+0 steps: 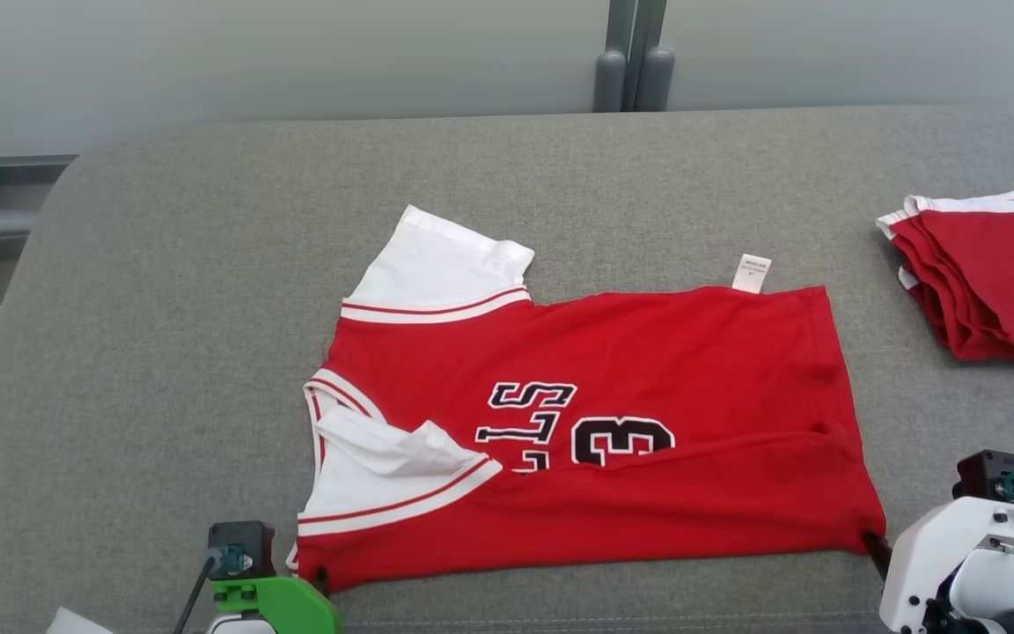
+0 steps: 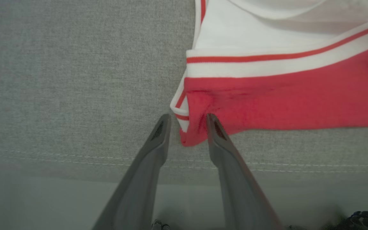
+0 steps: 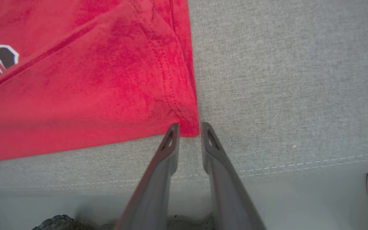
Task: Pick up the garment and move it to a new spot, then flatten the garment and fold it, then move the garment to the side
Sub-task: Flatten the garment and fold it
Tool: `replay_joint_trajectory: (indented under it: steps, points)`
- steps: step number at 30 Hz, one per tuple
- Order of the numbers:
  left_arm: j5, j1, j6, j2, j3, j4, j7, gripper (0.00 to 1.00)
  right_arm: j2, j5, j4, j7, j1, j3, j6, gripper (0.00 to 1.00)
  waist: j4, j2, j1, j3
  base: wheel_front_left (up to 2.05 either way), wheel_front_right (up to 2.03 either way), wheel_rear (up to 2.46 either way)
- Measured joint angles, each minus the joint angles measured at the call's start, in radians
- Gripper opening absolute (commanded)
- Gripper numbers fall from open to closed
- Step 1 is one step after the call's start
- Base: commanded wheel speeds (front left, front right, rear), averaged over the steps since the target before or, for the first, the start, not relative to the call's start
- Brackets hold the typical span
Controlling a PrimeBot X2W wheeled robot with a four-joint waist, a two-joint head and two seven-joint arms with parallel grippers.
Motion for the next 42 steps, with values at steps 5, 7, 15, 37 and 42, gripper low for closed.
replay_joint_trajectory:
  steps: [5,7,15,37,42]
  points:
    - [-0.005,0.024,-0.002,0.004,0.003,0.005,-0.039,1.00,0.000,-0.008,-0.013,-0.019,0.019,-0.010,-0.001,1.00,0.004,0.0000,0.0000,-0.024,0.00,0.00,0.00]
    - [-0.005,0.033,-0.007,0.007,0.010,0.010,-0.073,1.00,0.000,-0.010,-0.026,-0.035,0.031,-0.016,-0.001,1.00,0.005,0.0000,0.0000,-0.037,0.00,0.00,0.00]
    - [-0.009,0.051,-0.067,0.012,0.068,0.001,-0.320,1.00,0.014,0.004,-0.091,-0.156,0.067,-0.049,-0.001,1.00,0.019,0.0000,0.0000,-0.090,0.00,0.00,0.00]
    - [-0.019,0.103,-0.102,-0.007,0.204,-0.040,-0.575,1.00,0.018,0.080,-0.080,-0.683,0.083,0.236,-0.001,1.00,0.045,0.0000,-0.0001,-0.201,0.00,0.00,0.00]
    - [0.006,0.142,-0.128,0.007,0.213,-0.090,-0.578,1.00,0.018,0.103,-0.064,-0.742,0.083,0.268,-0.001,1.00,0.052,0.0000,-0.0001,-0.216,0.00,0.00,0.00]
